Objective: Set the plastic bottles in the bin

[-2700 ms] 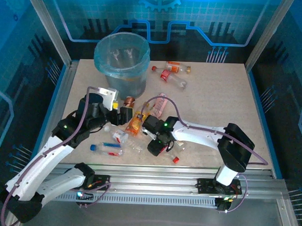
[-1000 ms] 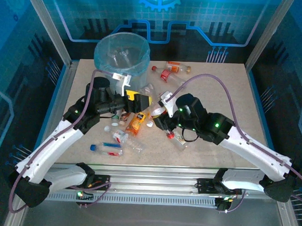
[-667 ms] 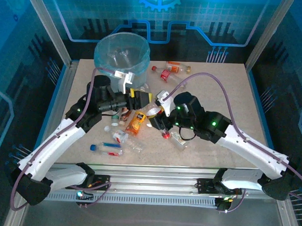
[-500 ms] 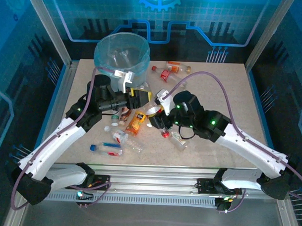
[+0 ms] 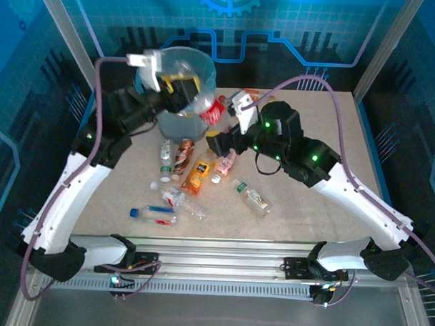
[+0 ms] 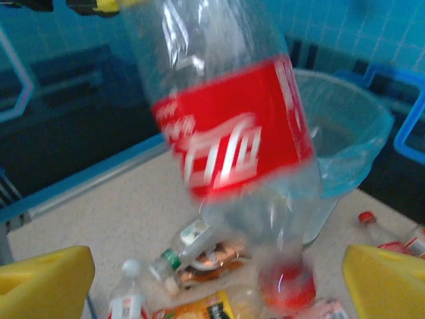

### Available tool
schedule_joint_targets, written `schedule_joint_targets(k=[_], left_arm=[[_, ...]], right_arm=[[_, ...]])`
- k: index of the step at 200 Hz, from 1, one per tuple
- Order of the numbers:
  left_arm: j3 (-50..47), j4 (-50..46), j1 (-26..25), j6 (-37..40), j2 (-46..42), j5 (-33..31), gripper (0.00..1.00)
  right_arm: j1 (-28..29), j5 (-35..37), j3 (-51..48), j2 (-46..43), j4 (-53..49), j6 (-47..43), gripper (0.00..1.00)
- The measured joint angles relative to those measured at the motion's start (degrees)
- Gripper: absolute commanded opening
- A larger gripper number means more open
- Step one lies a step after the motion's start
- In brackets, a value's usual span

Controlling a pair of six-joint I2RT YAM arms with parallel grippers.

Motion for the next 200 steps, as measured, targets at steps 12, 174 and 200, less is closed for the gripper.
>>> schedule_joint_targets(k=[12,174,200], left_arm=[[4.5,-0.6,3.1,0.3,2.7,-1.8,0.51],[36.5,-16.7,10.9,19.3,36.0,-13.1,0.56],[34.6,-17.6,11.9,19.5,36.5,-13.1,0.57]], right_arm=[[-1.0,0.4,1.9,0.6,0.4,-0.3,1.0],[-10.3,-13.8,23.9,21.6,-4.2,3.8,0.94],[-10.3,-16.3,28.5,26.4,-7.0,4.8,0.94]])
